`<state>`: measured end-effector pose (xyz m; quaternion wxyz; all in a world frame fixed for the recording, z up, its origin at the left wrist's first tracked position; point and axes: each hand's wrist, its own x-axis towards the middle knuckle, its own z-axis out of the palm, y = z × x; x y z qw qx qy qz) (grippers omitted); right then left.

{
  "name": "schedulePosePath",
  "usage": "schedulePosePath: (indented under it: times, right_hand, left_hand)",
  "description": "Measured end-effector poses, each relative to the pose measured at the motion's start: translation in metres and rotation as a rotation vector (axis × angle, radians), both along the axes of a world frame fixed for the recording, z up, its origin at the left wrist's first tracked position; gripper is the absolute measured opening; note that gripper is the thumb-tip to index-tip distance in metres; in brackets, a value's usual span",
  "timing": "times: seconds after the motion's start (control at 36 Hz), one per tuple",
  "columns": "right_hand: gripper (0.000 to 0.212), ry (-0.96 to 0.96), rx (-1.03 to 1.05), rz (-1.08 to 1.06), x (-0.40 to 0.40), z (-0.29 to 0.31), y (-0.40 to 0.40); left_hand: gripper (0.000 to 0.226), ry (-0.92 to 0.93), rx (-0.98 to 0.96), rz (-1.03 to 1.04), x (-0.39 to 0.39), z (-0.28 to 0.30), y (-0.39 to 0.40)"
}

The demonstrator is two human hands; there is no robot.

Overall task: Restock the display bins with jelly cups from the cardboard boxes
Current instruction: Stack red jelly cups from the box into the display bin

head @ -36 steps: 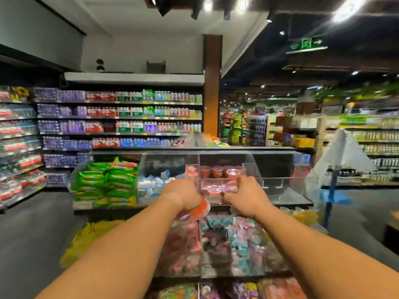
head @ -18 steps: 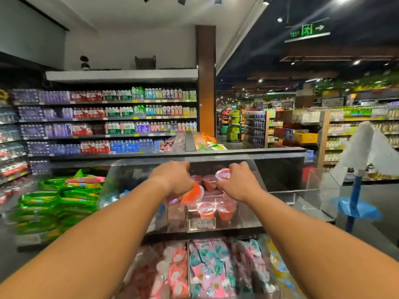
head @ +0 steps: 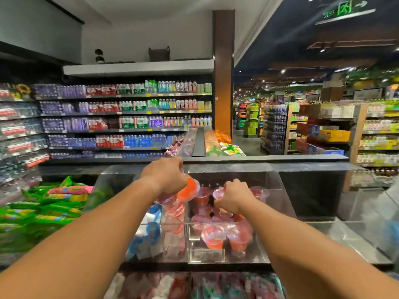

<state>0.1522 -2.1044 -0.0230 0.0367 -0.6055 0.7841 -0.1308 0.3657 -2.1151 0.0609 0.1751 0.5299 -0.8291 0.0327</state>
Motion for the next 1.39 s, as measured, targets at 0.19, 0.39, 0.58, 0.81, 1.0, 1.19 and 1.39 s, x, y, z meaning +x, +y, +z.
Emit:
schedulePosePath:
  times: [0.19,0.39,0.58,0.81,1.0,1.19,1.39]
  right_hand:
    - [0.071,0.143,0.088,0.025,-0.003,-0.022,-0.016]
    - [0.077,0.195,0.100,0.011,-0.005,-0.028,-0.024]
    - [0.075,0.317,0.120,0.059,-0.005,-0.025,-0.020]
    - [0.088,0.250,0.128,0.026,-0.005,-0.029,-0.019]
    - [0.086,-0.082,-0.124,0.126,0.000,0.001,0.004]
    - [0.091,-1.014,-0.140,0.336,0.001,0.003,0.024]
    - [0.079,-1.188,-0.190,0.354,0.000,0.003,0.031]
  left_hand:
    - [0.014,-0.013,0.009,-0.012,-0.006,0.002,-0.014]
    - [0.015,-0.022,0.008,-0.028,-0.011,0.005,-0.019]
    - [0.016,-0.028,0.016,-0.044,-0.010,0.003,-0.021]
    - [0.014,-0.028,0.019,-0.056,-0.007,0.003,-0.020]
    - [0.014,-0.003,0.029,-0.099,-0.015,0.004,-0.016]
    - [0.012,0.094,0.079,-0.227,-0.036,0.012,-0.007]
    - [0.014,0.215,0.185,-0.333,-0.032,0.011,-0.004]
